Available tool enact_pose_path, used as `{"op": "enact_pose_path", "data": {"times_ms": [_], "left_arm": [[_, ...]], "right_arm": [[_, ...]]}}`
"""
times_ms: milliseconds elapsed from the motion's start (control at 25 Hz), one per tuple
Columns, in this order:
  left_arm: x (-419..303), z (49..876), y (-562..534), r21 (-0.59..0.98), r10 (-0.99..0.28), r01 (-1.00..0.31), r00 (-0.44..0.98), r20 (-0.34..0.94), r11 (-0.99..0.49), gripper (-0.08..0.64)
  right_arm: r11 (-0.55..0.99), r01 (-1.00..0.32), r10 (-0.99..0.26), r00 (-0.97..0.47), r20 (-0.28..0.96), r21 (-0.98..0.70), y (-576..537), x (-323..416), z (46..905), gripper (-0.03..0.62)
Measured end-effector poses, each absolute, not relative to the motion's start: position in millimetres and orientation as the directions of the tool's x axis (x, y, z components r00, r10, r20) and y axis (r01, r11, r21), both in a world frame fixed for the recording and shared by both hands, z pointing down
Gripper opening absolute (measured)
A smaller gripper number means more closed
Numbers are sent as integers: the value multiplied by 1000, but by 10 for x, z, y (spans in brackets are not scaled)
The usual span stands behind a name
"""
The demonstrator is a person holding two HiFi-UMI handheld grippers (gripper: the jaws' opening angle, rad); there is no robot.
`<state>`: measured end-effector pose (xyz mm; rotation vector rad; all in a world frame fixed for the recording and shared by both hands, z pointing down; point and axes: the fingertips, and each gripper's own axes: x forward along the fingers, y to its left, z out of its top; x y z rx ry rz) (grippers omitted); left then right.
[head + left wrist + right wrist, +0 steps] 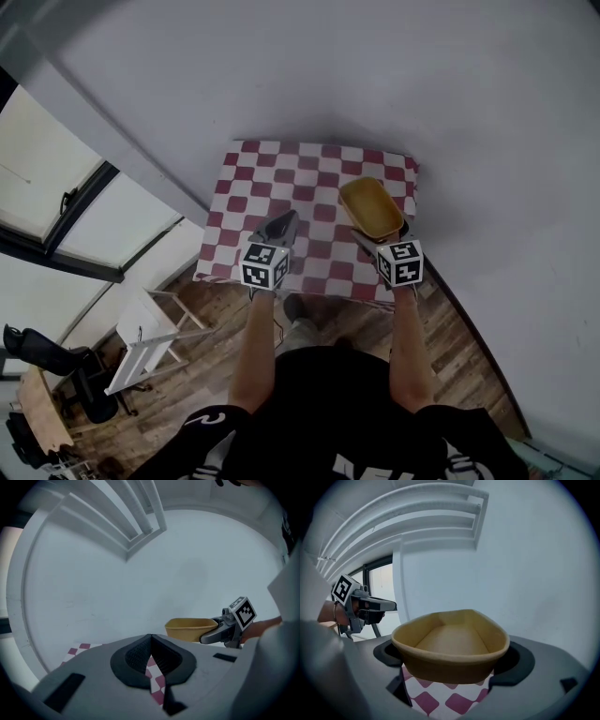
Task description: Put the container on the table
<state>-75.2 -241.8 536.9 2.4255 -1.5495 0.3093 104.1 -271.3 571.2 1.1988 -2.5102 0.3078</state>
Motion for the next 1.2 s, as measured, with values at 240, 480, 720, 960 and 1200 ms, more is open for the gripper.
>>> {"op": "enact_pose_path", "data": {"times_ms": [240,480,720,960,1200], "left_arm": [[-1123,5392,-2741,108,-853,-905,423,306,-410,25],[-1567,5386,-2941,122,-855,-906,423,299,-406,25],[-2005,5407,-3092,139,-858,-908,420,296,-396,25],[-2256,5484,-3134,162,-854,-902,431,291,-401,25],[-2361,5563,-3108,169,-850,-901,434,298,-401,25]], "right_arm": [[610,-791,-718,-574,395,-40,-3043,695,5685,558],[609,-793,-719,-567,402,-28,-3242,285,5656,558],[612,-790,-716,-565,410,-19,-3376,-130,5656,558],[606,-795,-718,-553,423,-10,-3371,-375,5722,558],[605,-796,-720,-547,427,0,-3357,-470,5725,558]]}}
